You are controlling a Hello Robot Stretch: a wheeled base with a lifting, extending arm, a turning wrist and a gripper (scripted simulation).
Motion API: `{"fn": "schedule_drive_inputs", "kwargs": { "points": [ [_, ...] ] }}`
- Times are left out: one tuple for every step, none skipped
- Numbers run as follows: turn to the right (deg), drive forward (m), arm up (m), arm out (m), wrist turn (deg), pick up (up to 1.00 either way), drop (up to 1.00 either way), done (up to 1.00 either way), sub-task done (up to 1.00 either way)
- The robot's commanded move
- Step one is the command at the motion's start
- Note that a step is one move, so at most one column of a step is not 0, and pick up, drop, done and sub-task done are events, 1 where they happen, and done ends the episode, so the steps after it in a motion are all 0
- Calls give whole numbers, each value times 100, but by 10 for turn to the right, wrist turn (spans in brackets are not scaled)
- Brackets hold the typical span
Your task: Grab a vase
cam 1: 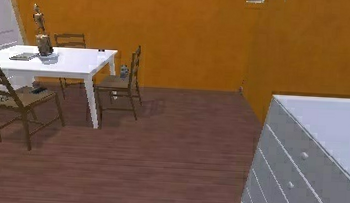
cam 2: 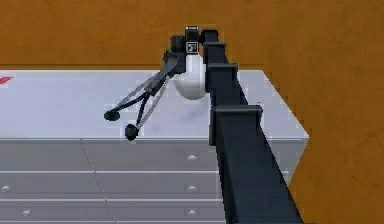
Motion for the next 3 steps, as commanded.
{"fn": "schedule_drive_inputs", "kwargs": {
  "points": [
    [0, 0, 0, 0, 450, 0, 0, 0, 0],
    [0, 0, 0, 0, 450, 0, 0, 0, 0],
    [0, 0, 0, 0, 450, 0, 0, 0, 0]
  ]
}}
